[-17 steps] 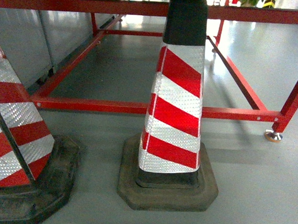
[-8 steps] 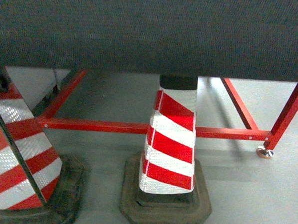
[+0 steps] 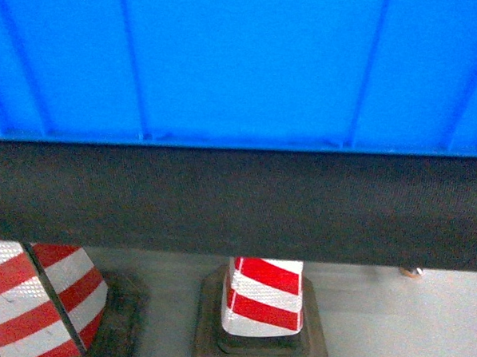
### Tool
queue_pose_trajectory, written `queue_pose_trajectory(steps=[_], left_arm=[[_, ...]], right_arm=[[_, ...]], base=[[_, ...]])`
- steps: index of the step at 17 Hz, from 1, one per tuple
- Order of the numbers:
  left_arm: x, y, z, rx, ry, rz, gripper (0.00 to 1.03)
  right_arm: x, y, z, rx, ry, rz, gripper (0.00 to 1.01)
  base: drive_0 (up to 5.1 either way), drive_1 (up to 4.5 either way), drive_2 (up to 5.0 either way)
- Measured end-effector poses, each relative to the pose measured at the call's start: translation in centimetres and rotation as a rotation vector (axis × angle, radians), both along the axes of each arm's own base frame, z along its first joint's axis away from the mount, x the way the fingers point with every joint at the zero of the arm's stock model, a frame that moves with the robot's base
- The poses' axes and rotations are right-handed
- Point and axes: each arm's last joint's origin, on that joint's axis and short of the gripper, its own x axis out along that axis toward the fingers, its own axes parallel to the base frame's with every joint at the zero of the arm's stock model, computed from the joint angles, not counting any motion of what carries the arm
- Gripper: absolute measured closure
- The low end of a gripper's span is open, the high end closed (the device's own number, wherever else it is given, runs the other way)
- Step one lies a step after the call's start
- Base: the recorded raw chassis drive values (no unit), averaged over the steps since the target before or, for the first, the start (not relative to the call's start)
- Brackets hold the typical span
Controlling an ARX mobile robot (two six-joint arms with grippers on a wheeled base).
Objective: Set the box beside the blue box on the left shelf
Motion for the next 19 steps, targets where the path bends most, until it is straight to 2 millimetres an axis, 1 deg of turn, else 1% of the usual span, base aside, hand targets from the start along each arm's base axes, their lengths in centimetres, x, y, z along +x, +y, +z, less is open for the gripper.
queue_pose_trajectory(steps=[19], left_arm=[[0.00, 0.00, 0.00, 0.000, 0.000, 0.000, 0.05]], right_arm=[[0.00, 0.00, 0.00, 0.000, 0.000, 0.000, 0.03]], base=[[0.0, 0.00, 0.0]])
